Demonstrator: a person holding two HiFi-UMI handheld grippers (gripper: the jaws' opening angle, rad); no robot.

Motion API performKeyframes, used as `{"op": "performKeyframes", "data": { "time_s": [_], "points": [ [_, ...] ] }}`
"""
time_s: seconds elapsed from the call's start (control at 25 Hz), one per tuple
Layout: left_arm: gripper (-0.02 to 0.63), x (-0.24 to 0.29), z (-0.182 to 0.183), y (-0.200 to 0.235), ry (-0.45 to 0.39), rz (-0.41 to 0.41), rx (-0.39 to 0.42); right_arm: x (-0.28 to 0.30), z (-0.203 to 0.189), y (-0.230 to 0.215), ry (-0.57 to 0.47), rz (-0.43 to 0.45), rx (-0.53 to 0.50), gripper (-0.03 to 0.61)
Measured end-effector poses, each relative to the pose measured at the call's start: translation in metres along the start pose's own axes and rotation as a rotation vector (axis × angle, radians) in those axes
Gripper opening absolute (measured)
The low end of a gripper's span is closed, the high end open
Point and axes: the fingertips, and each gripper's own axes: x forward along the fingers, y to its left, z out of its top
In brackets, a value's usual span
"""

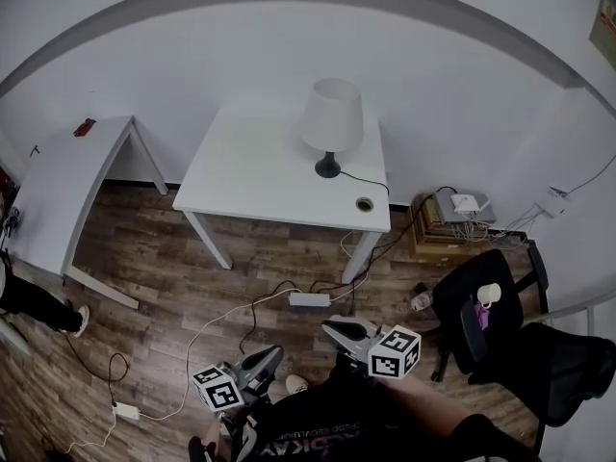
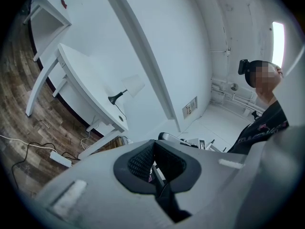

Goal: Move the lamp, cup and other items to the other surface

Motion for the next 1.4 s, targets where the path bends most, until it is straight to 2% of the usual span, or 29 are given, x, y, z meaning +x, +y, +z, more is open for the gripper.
{"op": "performKeyframes", "data": {
  "time_s": [0.12, 0.44, 0.68, 0.8, 1.08, 1.4],
  "points": [
    [-0.006, 0.001, 0.007, 0.005, -0.021, 0.030, -0.001, 0.005, 0.019, -0.026, -0.020, -0.029, -0.010, 0.058],
    [-0.006, 0.011, 0.037, 0.022, -0.107, 0.128, 0.001, 0.017, 0.084, -0.129, -0.085, -0.177, -0.071, 0.078],
    [-0.006, 0.048, 0.054, 0.037, -0.143, 0.161, -0.014, 0.024, 0.130, -0.216, -0.090, -0.294, -0.127, 0.097],
    [-0.006, 0.070, 0.062, 0.045, -0.154, 0.172, -0.025, 0.034, 0.153, -0.261, -0.071, -0.342, -0.190, 0.103],
    [-0.006, 0.098, 0.084, 0.068, -0.185, 0.244, -0.064, 0.083, 0.192, -0.367, 0.014, -0.385, -0.260, 0.134],
    [-0.006, 0.105, 0.085, 0.077, -0.246, 0.372, -0.112, 0.140, 0.216, -0.447, 0.044, -0.425, -0.349, 0.173]
  ]
}}
